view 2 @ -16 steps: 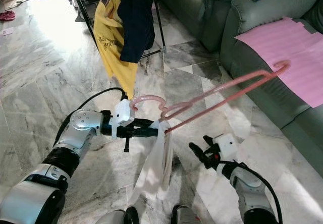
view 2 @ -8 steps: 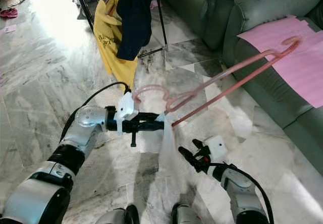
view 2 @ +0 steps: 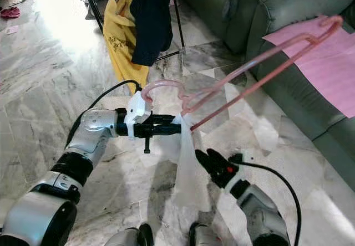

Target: Hang hanger

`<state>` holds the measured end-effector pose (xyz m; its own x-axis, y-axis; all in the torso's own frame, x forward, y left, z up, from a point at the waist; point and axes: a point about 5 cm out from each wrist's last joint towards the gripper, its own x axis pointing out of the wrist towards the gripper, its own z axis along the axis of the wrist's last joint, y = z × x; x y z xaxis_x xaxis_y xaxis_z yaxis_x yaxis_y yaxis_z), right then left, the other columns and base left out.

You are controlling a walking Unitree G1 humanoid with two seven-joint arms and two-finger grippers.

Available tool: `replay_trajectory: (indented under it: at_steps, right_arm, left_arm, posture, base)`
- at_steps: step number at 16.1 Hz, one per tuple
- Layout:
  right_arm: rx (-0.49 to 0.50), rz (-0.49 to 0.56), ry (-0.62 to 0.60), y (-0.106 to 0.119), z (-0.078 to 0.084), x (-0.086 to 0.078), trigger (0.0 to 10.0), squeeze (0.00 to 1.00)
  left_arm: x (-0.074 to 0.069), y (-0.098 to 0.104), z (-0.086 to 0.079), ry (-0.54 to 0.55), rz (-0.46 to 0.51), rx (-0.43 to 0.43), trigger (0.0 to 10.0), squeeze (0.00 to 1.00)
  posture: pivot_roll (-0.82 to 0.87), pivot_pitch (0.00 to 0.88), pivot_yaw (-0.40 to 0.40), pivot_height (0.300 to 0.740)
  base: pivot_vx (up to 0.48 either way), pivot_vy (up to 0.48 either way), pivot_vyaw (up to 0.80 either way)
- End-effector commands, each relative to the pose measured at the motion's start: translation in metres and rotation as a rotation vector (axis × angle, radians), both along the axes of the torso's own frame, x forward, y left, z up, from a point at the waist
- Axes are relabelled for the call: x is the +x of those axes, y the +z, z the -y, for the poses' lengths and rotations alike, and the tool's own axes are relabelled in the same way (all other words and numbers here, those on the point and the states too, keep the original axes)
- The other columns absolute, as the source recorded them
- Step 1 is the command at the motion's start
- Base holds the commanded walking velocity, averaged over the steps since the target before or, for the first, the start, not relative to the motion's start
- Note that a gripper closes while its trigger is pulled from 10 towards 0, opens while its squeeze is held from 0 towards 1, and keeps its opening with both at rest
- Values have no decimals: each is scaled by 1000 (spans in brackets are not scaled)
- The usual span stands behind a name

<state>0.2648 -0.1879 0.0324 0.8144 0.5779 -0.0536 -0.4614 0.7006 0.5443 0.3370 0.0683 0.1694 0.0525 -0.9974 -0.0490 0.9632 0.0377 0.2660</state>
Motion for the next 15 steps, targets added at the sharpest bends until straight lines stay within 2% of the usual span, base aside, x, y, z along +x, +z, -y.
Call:
replay_trajectory:
  at_steps: [1,4,8,13,15]
  right_arm:
    - [-8,-46,-17,-10,3,-8,10000,0]
    - [-47,-105,-109,-16,20,-8,10000,0]
    - [-52,-98,-125,-15,20,-3,10000,0]
    - [-47,-64,-83,-2,2,18,10000,0]
    - [-49,-63,-32,2,-16,29,10000,0]
  left_arm:
    - [1,2,-3,2,9,0,10000,0]
    - [1,10,-2,-17,19,-13,10000,0]
    - [-1,9,-3,-37,13,-8,10000,0]
    - [-12,4,1,-93,-10,-8,10000,0]
    - [-15,9,7,-114,5,-28,10000,0]
  posture:
    - [-170,205,81,740]
    - [-171,204,80,740]
    - [-167,204,80,740]
    - [-165,205,80,740]
    - [-167,204,77,740]
  base:
    - [0,0,0]
    - [0,0,0]
    - [0,0,0]
    - [0,0,0]
    - [0,0,0]
